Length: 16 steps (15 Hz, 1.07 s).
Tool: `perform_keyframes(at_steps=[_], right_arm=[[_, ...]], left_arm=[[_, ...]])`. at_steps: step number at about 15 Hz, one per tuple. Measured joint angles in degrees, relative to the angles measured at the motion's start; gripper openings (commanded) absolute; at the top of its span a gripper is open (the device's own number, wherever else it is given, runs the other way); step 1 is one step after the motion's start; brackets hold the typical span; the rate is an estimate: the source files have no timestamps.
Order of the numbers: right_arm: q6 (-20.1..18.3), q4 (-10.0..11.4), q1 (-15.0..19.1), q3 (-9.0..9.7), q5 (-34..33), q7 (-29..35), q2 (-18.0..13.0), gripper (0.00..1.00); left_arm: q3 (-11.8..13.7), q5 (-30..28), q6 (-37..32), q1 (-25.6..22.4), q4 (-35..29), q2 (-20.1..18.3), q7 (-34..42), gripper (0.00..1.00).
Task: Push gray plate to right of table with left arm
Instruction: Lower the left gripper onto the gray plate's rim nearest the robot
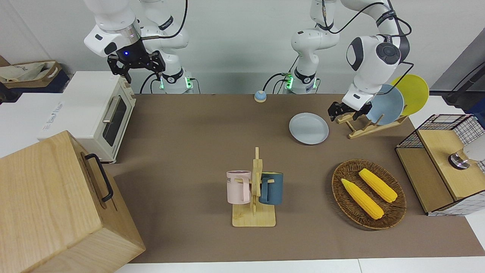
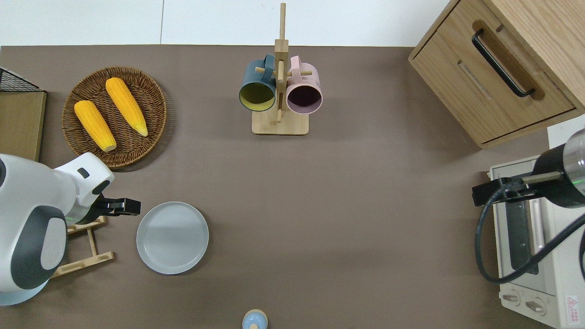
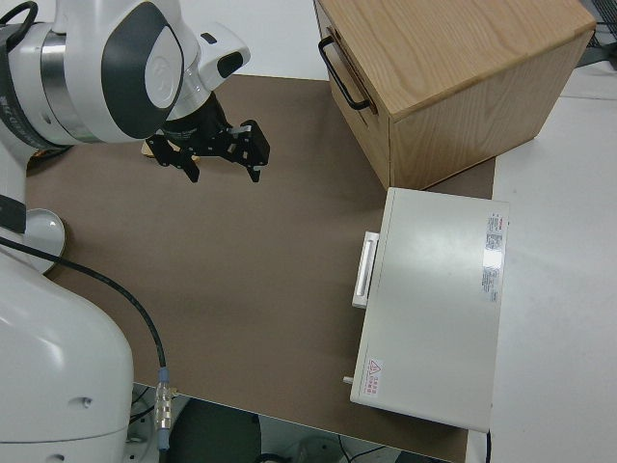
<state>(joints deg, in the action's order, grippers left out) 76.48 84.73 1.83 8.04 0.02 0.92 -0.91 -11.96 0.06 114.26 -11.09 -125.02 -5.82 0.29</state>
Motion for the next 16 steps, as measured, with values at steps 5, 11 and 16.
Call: perform_keyframes(at_steps=[5,11,16], right_arm=[[0.0,0.0,0.0,0.0,0.0,0.0,0.0,0.983],[0.0,0.0,0.0,0.0,0.0,0.0,0.0,0.983],[0.0,0.0,0.0,0.0,0.0,0.0,0.0,0.983]], left_arm=[[-0.03,-0.02,7.43,0.0,-6.18,-0.19,0.0,0.99],[-0.36,-0.02,17.31,0.15,-14.06,-0.7,0.04,1.0],[-0.53,-0.03,23.94,0.22,-19.41,-0.83,0.04,1.0]])
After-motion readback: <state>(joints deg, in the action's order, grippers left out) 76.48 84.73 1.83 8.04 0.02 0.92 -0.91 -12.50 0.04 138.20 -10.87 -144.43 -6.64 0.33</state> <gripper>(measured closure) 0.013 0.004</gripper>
